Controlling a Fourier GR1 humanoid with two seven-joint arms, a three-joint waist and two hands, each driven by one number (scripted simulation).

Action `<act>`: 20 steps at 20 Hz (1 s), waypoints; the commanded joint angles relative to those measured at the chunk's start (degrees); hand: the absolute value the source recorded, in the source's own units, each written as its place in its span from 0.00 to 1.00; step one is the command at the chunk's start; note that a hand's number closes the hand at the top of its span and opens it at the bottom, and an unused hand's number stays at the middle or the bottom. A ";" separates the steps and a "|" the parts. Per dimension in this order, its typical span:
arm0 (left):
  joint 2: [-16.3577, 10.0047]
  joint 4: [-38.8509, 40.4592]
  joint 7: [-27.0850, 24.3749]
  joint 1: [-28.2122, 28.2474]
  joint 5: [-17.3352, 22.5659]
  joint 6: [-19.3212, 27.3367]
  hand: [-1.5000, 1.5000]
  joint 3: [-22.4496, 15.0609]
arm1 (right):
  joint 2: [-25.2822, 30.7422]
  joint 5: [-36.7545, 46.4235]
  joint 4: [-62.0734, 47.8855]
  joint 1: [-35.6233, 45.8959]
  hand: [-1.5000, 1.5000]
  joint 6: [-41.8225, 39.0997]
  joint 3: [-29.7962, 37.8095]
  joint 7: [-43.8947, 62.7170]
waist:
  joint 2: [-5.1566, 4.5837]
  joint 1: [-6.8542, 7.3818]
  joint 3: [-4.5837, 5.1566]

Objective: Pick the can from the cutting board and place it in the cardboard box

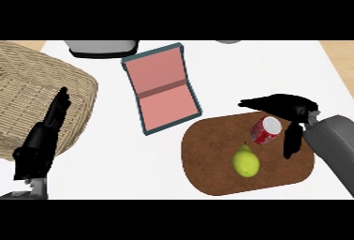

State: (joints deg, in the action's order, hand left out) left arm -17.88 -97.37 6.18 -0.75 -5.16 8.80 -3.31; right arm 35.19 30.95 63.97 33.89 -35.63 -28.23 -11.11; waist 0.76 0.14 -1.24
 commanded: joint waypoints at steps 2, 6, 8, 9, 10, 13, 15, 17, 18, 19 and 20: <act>2.01 6.52 -0.16 2.47 -1.05 0.66 0.50 -0.42 | 0.54 1.64 0.50 -1.14 0.00 0.18 0.17 -1.42 | -0.89 -0.14 1.27; 1.03 4.95 1.55 1.76 -0.10 -0.92 0.50 0.54 | 0.07 4.02 0.35 -2.44 0.00 1.76 -0.62 -1.89 | -0.84 -0.06 1.25; 0.41 5.77 2.08 1.11 1.42 -2.05 0.50 1.92 | -0.90 5.19 -1.06 -2.35 0.00 1.65 -1.79 -2.08 | -0.99 0.15 1.25; 2.71 8.40 -0.44 1.23 -0.99 0.33 0.50 0.44 | -0.82 5.53 -0.59 -3.12 0.00 2.13 -1.88 -2.18 | -1.02 -0.29 1.27; 1.85 8.38 -1.00 1.65 -0.69 -0.51 0.50 0.98 | -2.16 6.17 -2.38 -3.02 0.00 2.87 -2.32 -2.19 | -1.12 0.11 1.26; 3.05 6.38 -0.34 3.03 -2.59 0.64 0.50 -0.58 | -2.31 4.73 -3.77 -3.72 1.00 1.48 -0.76 -3.48 | -1.03 0.07 1.24; 1.01 2.53 1.69 4.28 -0.30 -1.97 0.50 0.82 | -3.29 6.06 -2.63 -1.00 1.00 2.43 -0.45 -3.38 | -0.81 0.66 1.23; 2.61 8.19 -0.74 1.68 -1.46 -0.32 0.50 1.10 | -3.36 7.83 -0.46 -1.99 1.00 9.15 0.47 -3.76 | -0.94 -0.50 1.27; 2.32 4.37 1.74 2.44 -1.24 -1.16 0.50 0.13 | -3.14 9.34 -1.61 -2.07 1.00 12.25 0.74 -4.44 | -0.89 0.04 1.20; 1.46 4.30 3.90 0.27 -0.13 -1.63 0.50 1.75 | -2.06 10.44 -5.06 -1.80 1.00 15.01 1.03 -8.43 | -1.17 0.46 1.15; 2.84 7.31 1.82 0.01 -2.34 -0.50 0.50 0.13 | -0.95 9.40 -5.02 1.16 1.00 11.51 2.36 -8.21 | -1.17 0.12 1.22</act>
State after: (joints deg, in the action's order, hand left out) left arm -16.51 -97.31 6.68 -1.33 -6.49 8.11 -2.30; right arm 33.10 38.94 60.74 32.57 -26.74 -27.59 -16.76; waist 0.66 0.30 -1.24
